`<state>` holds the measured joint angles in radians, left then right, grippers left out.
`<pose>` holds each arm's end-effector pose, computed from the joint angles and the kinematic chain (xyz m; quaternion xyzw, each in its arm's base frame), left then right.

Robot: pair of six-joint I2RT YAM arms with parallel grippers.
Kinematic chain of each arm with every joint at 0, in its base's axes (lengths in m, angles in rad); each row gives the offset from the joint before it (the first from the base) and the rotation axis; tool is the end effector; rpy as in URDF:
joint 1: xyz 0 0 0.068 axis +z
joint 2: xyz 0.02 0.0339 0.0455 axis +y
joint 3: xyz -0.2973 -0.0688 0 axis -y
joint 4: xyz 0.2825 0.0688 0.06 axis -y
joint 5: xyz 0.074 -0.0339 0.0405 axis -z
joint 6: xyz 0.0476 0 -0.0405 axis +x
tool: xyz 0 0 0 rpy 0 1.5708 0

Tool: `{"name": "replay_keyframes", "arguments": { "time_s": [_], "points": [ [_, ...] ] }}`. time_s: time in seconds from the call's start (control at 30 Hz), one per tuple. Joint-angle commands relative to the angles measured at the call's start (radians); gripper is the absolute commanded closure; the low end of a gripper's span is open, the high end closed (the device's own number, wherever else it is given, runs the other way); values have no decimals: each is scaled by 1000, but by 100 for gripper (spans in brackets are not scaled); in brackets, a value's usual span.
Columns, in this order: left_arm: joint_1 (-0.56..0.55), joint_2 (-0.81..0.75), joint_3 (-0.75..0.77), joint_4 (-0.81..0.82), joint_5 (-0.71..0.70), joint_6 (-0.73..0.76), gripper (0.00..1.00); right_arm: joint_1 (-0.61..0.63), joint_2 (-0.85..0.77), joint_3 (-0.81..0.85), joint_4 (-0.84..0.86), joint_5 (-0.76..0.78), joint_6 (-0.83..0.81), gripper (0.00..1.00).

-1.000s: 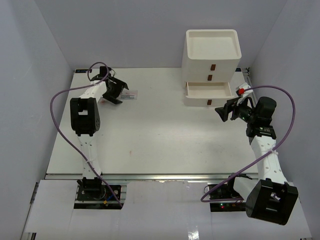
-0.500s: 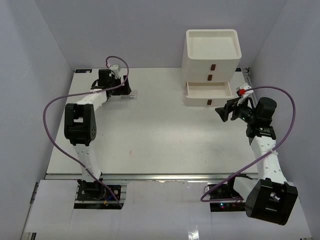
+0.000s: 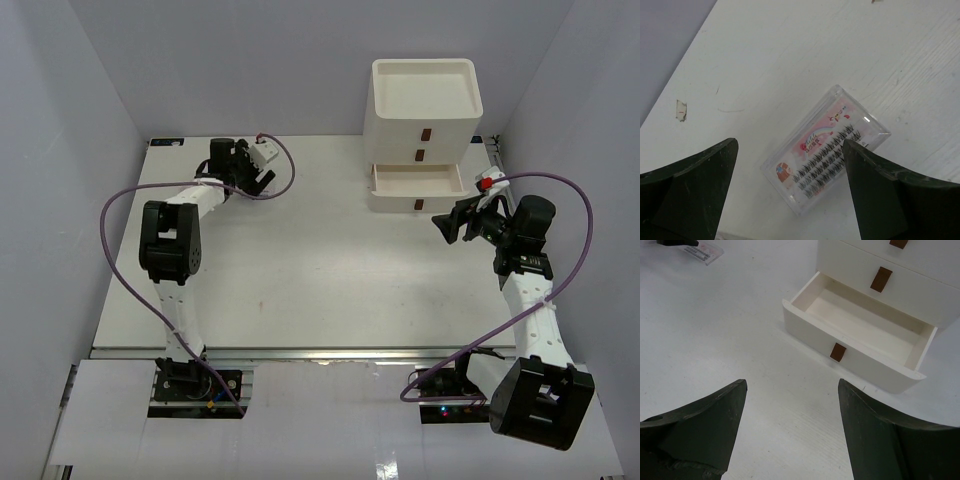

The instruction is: Organize the makeup

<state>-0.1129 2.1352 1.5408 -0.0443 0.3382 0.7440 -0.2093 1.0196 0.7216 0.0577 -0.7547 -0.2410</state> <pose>0.5369 -0.0768 0.1853 0.4346 0.7696 -0.0055 0.4677 0.2587 -0.0216 0.3153 -0.2390 0.7277 0.1545 0.6241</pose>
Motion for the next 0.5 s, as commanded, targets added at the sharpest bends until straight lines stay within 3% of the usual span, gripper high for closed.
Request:
{"name": "replay_keyframes", "arguments": {
  "time_s": [0.0, 0.23, 0.47],
  "points": [
    [26, 36, 94, -104, 157, 232, 3, -12, 3, -7, 52, -22, 11, 20],
    [102, 100, 226, -288, 404, 303, 2, -19, 7, -7, 54, -34, 18, 20],
    [111, 146, 271, -345, 512, 281, 2, -19, 5, -5, 54, -31, 16, 21]
  ]
}}
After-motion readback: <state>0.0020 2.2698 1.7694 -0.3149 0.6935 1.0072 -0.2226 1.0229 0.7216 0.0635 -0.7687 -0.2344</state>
